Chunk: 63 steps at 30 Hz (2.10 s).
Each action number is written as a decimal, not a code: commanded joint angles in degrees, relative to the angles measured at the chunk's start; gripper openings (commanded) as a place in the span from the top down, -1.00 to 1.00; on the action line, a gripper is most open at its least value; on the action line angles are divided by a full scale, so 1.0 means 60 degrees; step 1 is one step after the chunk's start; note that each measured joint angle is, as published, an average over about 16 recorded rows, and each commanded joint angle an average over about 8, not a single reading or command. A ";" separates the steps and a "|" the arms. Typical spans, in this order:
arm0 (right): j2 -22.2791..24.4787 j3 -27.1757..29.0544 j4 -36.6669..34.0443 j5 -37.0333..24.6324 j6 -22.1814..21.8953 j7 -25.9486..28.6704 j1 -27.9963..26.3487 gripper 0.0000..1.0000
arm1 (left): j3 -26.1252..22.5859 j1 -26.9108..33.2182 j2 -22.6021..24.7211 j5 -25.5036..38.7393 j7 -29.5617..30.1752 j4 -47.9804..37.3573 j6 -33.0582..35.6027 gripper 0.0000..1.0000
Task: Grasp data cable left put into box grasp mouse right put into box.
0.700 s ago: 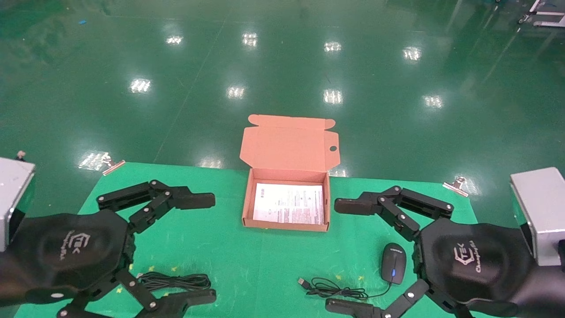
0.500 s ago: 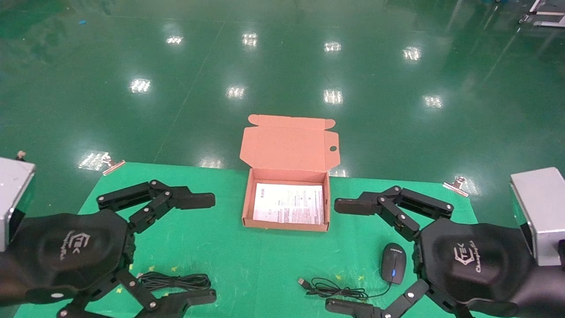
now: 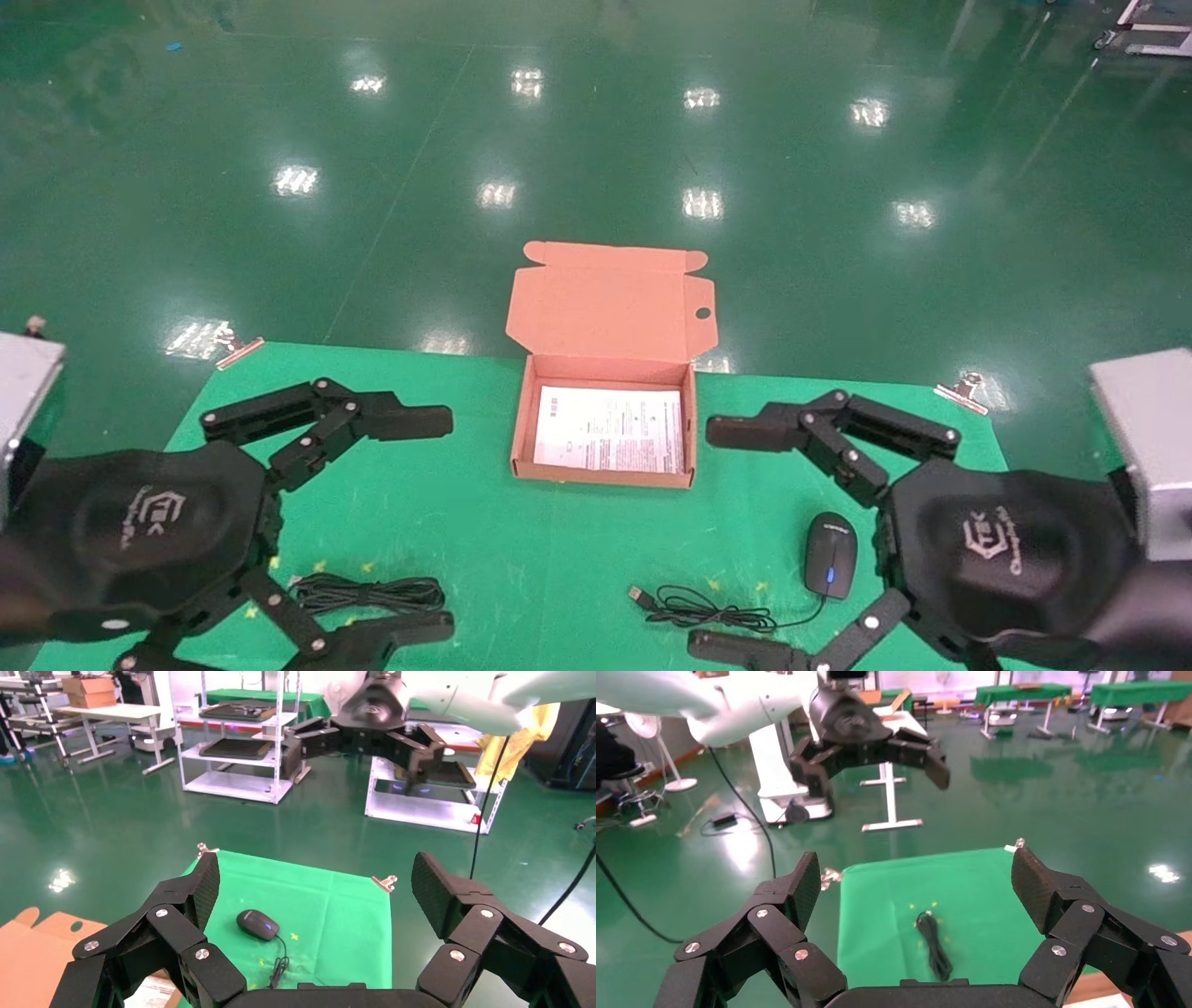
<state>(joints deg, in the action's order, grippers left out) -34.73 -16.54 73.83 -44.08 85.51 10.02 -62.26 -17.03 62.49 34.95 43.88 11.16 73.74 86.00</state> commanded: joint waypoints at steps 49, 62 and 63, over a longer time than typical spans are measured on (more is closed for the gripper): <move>-0.3170 -0.5193 0.0242 -1.2950 -0.2410 -0.0956 -0.2240 -1.00 | -0.5062 0.3246 0.3416 1.1695 0.0275 -0.2392 -0.1445 -1.00; -0.4276 -0.5196 -0.1693 -1.2794 -0.3486 -0.0987 -0.1808 -1.00 | -0.4908 0.3718 0.4335 1.1373 -0.0945 -0.6360 -0.2186 -1.00; -0.4355 -0.5194 -0.1845 -1.2775 -0.3591 -0.1048 -0.1784 -1.00 | -0.4893 0.3766 0.4400 1.1356 -0.1068 -0.6656 -0.2270 -1.00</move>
<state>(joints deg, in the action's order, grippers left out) -60.67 -47.70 62.98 -120.79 64.11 3.62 -73.11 -46.45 85.09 61.34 112.09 4.64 34.24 72.34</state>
